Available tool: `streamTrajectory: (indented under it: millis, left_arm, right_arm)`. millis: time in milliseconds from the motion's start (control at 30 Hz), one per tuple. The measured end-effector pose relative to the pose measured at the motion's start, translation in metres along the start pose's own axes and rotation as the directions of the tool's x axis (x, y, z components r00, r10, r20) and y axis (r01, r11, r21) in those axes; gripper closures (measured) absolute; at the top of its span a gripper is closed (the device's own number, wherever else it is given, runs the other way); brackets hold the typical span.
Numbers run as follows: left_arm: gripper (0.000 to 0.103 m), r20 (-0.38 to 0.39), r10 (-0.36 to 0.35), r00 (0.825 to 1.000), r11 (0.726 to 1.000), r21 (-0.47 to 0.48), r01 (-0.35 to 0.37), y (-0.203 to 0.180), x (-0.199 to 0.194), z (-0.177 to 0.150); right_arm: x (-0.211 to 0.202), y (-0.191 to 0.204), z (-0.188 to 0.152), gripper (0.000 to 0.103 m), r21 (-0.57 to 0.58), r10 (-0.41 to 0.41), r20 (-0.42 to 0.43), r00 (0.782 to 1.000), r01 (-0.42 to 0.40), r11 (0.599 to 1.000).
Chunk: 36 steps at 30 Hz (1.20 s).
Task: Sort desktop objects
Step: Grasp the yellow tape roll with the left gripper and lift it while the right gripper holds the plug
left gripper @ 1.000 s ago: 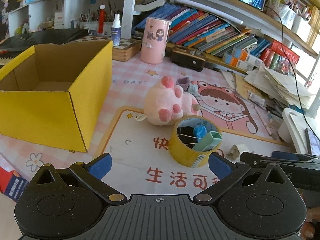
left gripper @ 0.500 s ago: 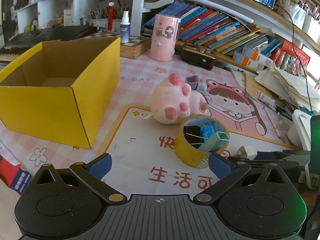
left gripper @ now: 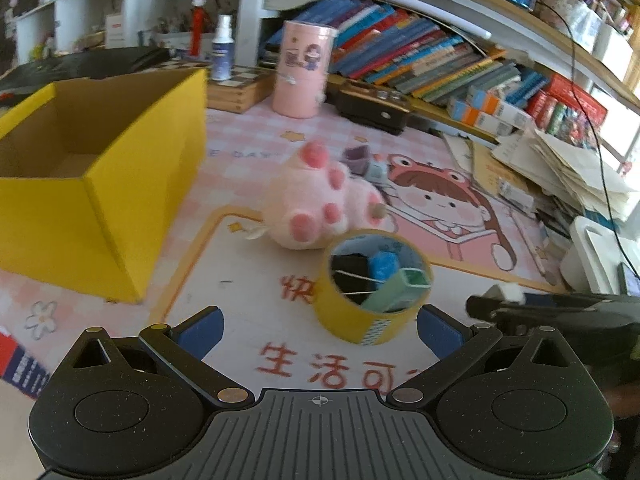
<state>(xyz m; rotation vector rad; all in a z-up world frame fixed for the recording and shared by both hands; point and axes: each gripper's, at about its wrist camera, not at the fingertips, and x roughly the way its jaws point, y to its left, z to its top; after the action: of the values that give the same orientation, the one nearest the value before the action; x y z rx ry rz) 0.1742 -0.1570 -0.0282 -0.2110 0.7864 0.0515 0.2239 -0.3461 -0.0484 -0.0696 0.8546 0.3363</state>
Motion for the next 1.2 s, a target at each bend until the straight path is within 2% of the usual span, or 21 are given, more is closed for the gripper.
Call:
streamTrajectory:
  millis: [267, 467, 733, 867, 1033, 1200]
  left_arm:
    - [0.0, -0.018, -0.023, 1.0, 0.996, 0.082, 0.024, -0.027, 0.02, 0.005]
    - [0.0, -0.039, -0.012, 0.999, 0.996, 0.087, 0.015, -0.036, 0.041, 0.009]
    - [0.001, -0.019, 0.053, 0.998, 0.988, 0.147, -0.05, -0.049, 0.064, 0.013]
    - [0.01, -0.023, 0.088, 0.996, 0.978, 0.194, -0.082, -0.055, 0.072, 0.01]
    - [0.013, -0.017, 0.081, 0.997, 0.981, 0.18, -0.077, -0.055, 0.07, 0.011]
    - [0.013, 0.039, 0.055, 0.998, 0.987, 0.148, -0.06, -0.053, 0.053, 0.016]
  right_arm:
    - [-0.027, -0.025, -0.003, 0.063, 0.064, -0.026, 0.032, 0.999, 0.024, 0.998]
    - [-0.033, -0.033, -0.004, 0.063, 0.067, -0.032, 0.038, 0.999, 0.029, 0.997]
    - [-0.032, -0.042, -0.005, 0.063, 0.072, -0.026, 0.031, 0.999, 0.024, 0.997]
    - [-0.032, -0.046, -0.006, 0.063, 0.073, -0.031, 0.033, 0.999, 0.029, 0.997]
    - [-0.032, -0.049, -0.007, 0.063, 0.078, -0.037, 0.029, 0.999, 0.034, 0.996]
    - [-0.033, -0.049, -0.006, 0.063, 0.075, -0.031, 0.035, 0.999, 0.029, 0.997]
